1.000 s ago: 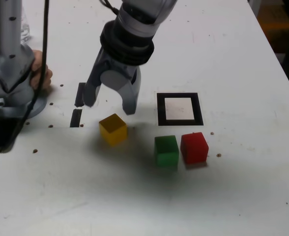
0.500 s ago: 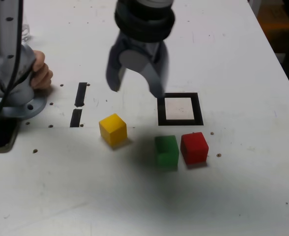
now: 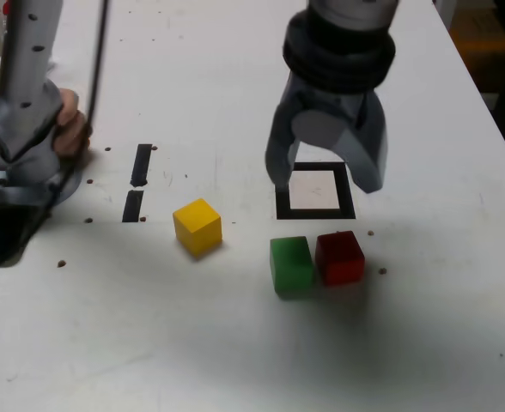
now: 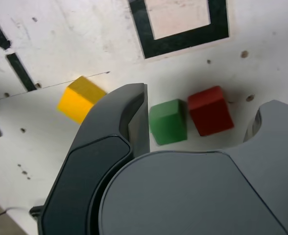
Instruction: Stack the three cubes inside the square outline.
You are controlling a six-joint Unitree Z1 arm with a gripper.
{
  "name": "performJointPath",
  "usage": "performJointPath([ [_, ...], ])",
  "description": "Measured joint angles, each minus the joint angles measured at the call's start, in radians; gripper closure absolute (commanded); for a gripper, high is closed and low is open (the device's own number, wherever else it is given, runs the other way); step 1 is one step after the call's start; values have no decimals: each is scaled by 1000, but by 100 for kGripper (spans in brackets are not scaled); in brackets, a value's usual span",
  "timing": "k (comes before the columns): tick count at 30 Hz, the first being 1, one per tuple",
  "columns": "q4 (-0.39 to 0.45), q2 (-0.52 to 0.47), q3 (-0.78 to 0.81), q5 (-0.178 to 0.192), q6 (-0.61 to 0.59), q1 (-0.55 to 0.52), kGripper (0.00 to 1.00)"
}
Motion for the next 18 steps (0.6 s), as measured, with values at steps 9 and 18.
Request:
performJointPath([
  [9, -22, 96, -25, -68, 14, 28, 14],
  [18, -24, 124, -24, -84, 34, 58, 14],
])
